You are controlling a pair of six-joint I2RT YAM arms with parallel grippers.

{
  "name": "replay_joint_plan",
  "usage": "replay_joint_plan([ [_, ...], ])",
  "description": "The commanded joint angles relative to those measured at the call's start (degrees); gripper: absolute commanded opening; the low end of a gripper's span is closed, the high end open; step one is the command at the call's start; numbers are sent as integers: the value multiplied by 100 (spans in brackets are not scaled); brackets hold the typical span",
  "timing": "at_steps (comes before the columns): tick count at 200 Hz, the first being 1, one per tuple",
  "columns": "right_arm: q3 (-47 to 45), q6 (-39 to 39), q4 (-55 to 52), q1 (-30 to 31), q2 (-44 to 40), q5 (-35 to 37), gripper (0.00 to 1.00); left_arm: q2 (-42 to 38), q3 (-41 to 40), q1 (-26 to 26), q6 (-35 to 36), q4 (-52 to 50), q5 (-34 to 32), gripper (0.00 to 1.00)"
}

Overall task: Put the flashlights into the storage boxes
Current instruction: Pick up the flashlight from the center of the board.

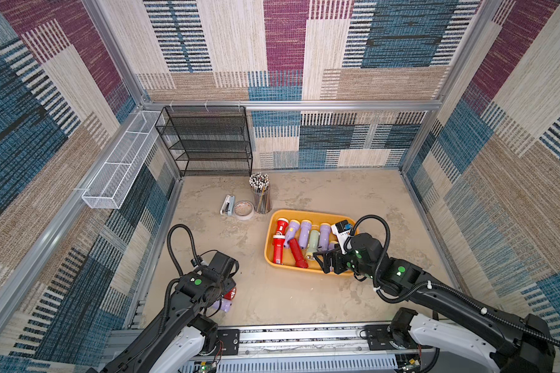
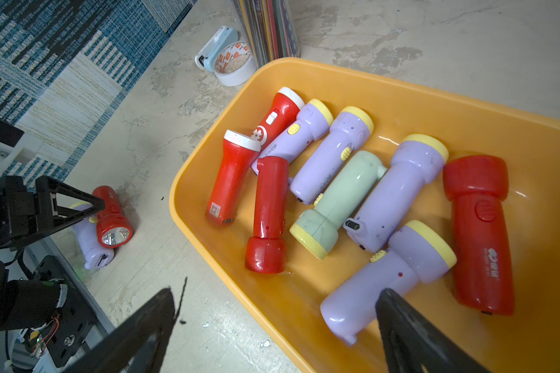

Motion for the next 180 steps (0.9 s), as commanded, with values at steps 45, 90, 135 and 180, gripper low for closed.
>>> replay_joint_plan([
  [45,-145,-55,188,-38,-342,108,100,561,-162,439,93,655,161,68],
  [90,-134,-49,181,-63,-240,151,100,849,-228,635,267,1012,231,68],
  [135,-85,-22,173,-82,-139,187,100,1165,-415,898,471,1537,513,65],
  [180,-18,43,152,-82,-32,217,100,1537,-471,1087,699,2063,798,48],
])
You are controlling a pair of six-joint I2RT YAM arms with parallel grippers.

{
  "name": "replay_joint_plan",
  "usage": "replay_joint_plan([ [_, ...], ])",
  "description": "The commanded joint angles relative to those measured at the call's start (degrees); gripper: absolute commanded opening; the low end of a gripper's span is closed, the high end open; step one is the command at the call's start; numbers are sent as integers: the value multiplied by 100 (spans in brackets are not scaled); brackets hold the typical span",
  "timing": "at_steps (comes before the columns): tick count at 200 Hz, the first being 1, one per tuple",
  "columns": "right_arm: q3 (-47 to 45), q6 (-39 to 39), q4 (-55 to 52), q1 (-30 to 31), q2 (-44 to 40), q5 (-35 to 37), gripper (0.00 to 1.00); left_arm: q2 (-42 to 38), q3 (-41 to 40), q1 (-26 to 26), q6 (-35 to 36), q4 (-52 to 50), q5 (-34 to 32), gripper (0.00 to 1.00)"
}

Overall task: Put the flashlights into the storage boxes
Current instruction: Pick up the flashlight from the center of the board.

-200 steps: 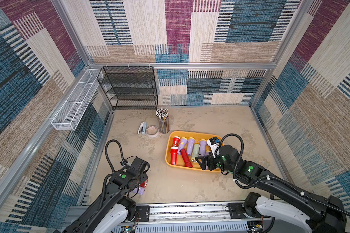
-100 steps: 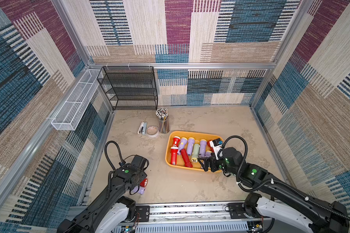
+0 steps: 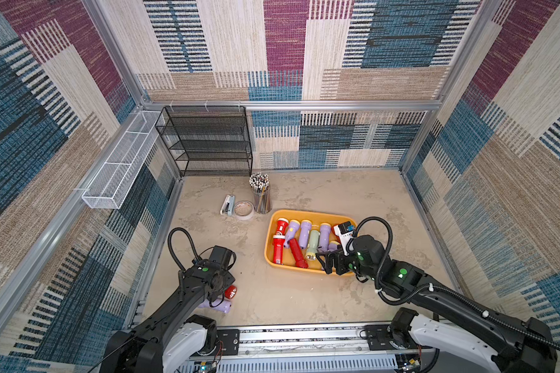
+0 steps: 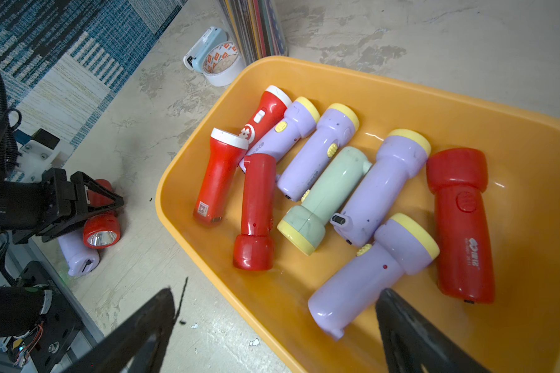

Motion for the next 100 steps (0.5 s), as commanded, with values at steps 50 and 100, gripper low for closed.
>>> replay_joint_plan([
  [50,181,45,75,-1,156,205,100,526,26,92,593,759,574,28],
  [100,363,21,114,-1,368,204,100,365,502,85,906,359,837,23],
])
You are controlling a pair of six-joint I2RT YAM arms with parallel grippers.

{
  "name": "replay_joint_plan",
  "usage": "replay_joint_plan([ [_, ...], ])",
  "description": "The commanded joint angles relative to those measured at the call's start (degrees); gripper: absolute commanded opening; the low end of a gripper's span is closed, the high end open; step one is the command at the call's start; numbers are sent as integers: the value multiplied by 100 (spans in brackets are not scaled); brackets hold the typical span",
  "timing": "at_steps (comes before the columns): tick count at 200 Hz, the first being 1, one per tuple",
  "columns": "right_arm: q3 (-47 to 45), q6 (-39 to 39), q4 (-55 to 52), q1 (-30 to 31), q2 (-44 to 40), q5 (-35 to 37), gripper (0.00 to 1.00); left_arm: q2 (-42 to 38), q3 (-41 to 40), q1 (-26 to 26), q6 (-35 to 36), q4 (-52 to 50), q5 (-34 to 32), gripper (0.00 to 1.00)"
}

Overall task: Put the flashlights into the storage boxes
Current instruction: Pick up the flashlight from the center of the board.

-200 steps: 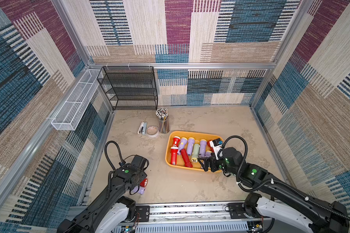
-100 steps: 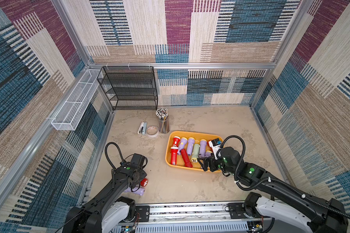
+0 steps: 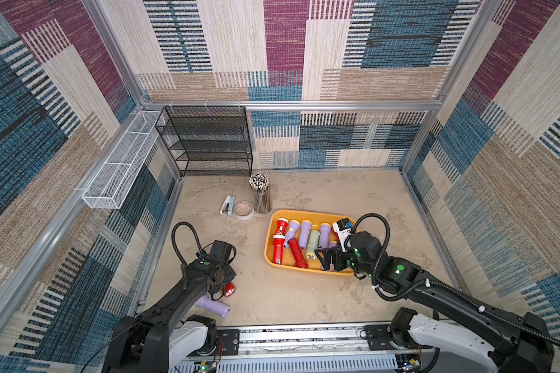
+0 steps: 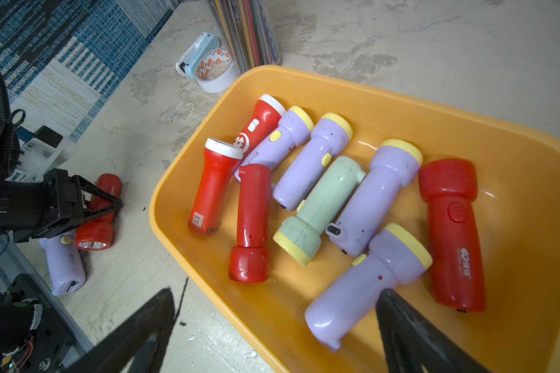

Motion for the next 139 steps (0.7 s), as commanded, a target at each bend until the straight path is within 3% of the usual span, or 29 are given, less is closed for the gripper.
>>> replay_joint_plan([
  [1,109,19,123,3,80,52,100,-87,253,-17,317,-63,469,23],
  [85,523,-253,-245,-11,190,568,100,-126,1584,-171,829,-520,935,24],
  [139,678,-211,-437,-69,-25,579,100,964,3030,-1113,944,-524,529,25],
])
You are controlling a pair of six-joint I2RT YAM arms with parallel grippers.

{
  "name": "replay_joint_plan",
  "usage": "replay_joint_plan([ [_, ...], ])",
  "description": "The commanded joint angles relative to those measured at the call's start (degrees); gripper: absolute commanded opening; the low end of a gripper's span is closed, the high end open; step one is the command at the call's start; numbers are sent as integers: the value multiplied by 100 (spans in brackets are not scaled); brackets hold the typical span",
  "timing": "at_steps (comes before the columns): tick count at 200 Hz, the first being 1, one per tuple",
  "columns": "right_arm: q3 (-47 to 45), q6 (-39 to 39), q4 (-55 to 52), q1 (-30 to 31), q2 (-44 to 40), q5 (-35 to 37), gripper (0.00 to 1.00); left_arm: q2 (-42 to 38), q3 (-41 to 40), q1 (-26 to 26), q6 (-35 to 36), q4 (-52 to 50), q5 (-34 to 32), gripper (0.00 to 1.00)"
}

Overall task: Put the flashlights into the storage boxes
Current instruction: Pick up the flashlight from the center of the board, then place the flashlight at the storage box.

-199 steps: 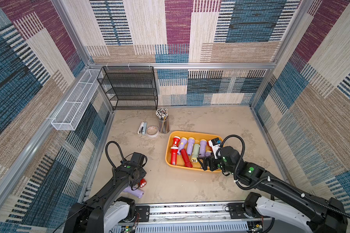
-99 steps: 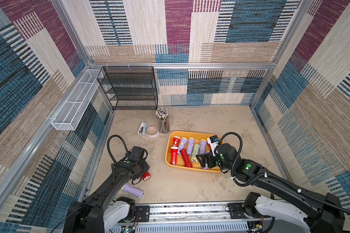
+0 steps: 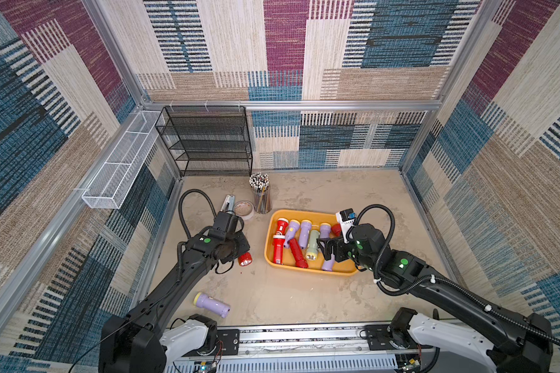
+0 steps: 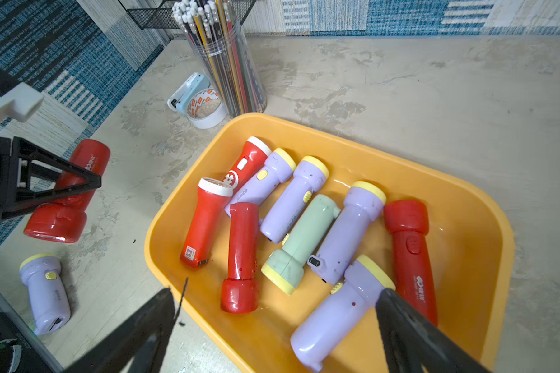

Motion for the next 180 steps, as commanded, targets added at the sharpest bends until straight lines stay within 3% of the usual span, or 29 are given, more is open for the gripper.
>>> replay_joint_plan([
  [1,44,15,-97,-9,-53,83,99,469,565,-374,254,3,-283,25],
  [86,2,317,-639,-7,-675,228,100,3457,3355,-1709,816,-55,-191,27],
  [142,-21,423,-833,-13,-891,214,100,4905,4729,-2140,1059,-287,173,27],
  [180,-28,426,-828,-9,-820,215,100,5397,5183,-2230,1165,-467,294,27],
])
